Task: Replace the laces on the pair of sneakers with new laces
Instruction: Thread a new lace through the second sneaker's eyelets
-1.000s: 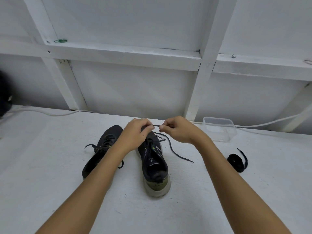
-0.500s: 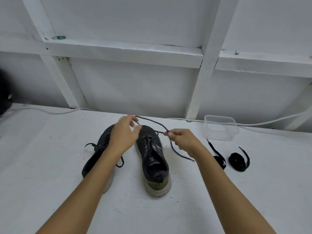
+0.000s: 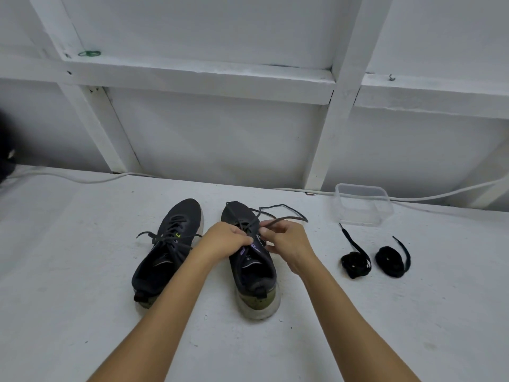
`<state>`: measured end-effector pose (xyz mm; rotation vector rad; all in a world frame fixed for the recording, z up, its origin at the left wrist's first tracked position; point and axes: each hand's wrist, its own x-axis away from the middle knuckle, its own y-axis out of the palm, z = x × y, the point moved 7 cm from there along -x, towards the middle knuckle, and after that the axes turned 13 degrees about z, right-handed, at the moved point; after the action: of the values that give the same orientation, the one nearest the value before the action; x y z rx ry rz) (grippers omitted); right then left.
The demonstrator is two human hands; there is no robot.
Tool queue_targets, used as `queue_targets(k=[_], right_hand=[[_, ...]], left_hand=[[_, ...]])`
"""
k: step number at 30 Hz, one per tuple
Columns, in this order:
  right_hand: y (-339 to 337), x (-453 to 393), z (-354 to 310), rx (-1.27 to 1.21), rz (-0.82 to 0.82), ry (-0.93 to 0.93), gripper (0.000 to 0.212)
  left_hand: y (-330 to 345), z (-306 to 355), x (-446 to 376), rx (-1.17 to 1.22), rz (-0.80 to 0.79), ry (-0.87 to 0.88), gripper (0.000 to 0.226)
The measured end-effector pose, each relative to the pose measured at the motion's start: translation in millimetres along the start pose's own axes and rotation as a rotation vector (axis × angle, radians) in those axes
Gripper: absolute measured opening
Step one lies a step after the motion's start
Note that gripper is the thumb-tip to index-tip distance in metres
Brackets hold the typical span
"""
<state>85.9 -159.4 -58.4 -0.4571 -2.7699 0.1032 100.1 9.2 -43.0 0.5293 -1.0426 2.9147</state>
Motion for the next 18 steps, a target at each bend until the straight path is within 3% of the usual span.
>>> queue_targets(k=[5, 18], right_hand=[[6, 0, -1, 0.122, 0.043, -0.135, 0.014], [2, 1, -12, 0.366, 0.064, -0.287, 0.01]], left_hand=[[4, -10, -2, 0.178, -0.015, -0.052, 0.011], [7, -8, -3, 0.217, 0.065, 0.064, 0.014]])
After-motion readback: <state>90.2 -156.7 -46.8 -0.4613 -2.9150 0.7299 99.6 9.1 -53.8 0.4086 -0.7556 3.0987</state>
